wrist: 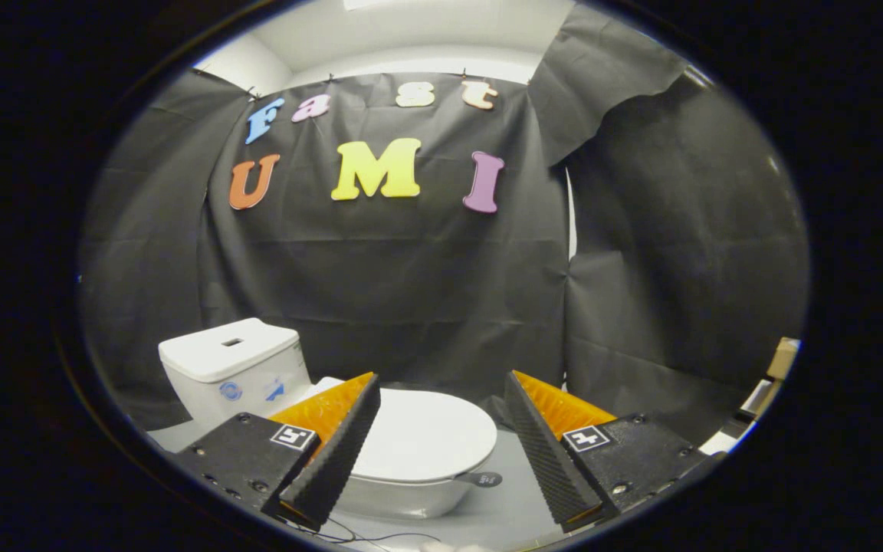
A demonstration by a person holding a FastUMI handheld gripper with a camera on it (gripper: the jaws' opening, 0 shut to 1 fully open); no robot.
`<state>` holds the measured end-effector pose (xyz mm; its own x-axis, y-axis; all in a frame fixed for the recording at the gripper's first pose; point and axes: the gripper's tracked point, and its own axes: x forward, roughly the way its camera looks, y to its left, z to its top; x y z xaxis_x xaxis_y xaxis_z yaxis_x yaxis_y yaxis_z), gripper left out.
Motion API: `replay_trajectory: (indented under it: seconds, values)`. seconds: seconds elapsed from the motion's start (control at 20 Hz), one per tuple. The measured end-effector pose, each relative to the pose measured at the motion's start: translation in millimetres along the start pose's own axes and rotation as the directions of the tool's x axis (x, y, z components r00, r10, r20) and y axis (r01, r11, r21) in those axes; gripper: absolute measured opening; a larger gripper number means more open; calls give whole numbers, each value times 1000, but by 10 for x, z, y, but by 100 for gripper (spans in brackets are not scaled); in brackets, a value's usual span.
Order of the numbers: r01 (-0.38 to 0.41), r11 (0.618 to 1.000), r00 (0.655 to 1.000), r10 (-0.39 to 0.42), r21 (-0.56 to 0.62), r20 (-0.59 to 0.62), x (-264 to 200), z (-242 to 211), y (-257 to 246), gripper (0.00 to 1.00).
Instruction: Open the toilet lid.
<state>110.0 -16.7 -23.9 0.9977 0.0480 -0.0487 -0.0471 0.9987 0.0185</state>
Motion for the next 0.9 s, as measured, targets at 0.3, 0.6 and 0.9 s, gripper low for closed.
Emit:
replay_trajectory:
  seconds: [0.3, 0.6, 0.9]
  values:
    - [-26, 999, 995, 30, 40, -92, 577, -429, -321, 100]
    - [-30, 965, 974, 87, 260, -210, 1008, -1051, -594, 100]
    - [29, 884, 944, 130, 467, -305, 1175, -1661, -870, 100]
